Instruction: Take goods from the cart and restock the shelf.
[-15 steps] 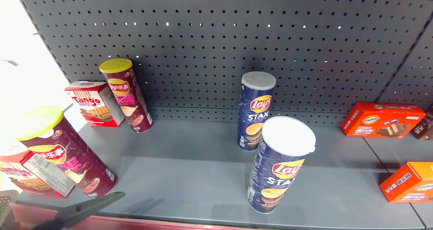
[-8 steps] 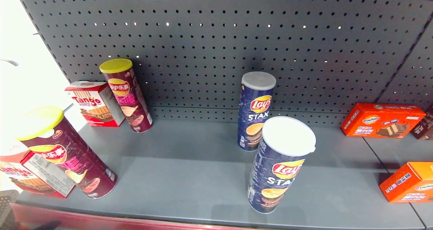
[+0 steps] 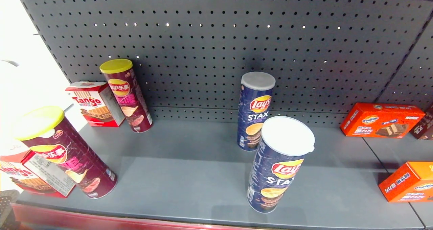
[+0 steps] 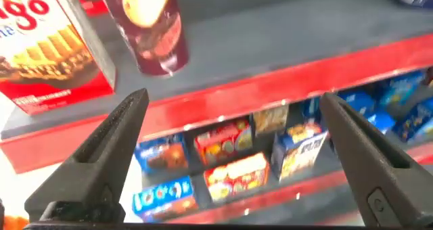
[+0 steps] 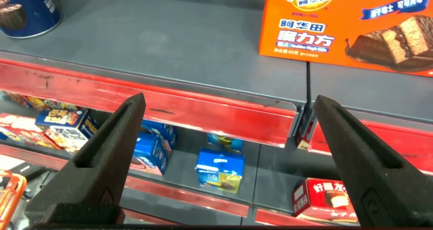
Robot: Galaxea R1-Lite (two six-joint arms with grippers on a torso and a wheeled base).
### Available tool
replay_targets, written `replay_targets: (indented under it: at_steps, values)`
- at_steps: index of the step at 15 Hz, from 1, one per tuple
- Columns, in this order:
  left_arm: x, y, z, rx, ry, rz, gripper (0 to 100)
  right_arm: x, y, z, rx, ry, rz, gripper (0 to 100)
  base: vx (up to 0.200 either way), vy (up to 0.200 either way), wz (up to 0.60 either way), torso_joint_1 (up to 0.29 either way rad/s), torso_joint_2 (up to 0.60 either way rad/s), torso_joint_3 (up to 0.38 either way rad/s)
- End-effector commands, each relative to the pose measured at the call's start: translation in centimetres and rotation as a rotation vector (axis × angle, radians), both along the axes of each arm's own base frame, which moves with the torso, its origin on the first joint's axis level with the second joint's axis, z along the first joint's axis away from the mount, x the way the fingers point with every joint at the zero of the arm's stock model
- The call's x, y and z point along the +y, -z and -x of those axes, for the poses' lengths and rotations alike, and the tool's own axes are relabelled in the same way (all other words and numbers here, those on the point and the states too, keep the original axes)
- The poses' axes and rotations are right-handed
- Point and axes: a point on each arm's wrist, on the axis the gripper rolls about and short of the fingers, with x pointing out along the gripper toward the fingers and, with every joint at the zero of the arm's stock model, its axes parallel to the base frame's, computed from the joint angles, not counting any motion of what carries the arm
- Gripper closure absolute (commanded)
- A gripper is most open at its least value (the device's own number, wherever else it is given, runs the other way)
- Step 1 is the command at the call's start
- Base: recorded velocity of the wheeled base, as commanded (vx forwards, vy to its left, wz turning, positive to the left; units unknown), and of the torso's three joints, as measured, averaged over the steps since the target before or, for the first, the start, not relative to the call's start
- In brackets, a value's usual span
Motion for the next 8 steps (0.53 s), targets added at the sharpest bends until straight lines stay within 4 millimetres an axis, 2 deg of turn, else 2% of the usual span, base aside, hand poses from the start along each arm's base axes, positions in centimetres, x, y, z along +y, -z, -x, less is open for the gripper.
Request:
replay_targets:
  at_steps: [1,4,5,7,8]
  values:
    - [0.0,0.1,0.4,-0.044,-0.004,0.007,0,0.0,0.0,0.0,0.001,0.0,0.001,0,0.0,0.0,0.0,0.0,0.0,0.0]
    - [-0.2,0.1,0.4,-0.036,0.064,0.025,0,0.0,0.0,0.0,0.001,0.0,0.001,0,0.0,0.0,0.0,0.0,0.0,0.0]
    - [0.0,0.1,0.4,-0.028,-0.001,0.05,0,0.0,0.0,0.0,0.001,0.0,0.001,0,0.0,0.0,0.0,0.0,0.0,0.0]
    - [0.8,0.7,0.3,0.029,-0.38,0.121,0,0.0,0.0,0.0,0.001,0.0,0.001,0,0.0,0.0,0.0,0.0,0.0,0.0]
    - [0.9,0.9,0.3,0.054,-0.418,0.146,0,0.0,0.0,0.0,0.001,0.0,0.001,0,0.0,0.0,0.0,0.0,0.0,0.0]
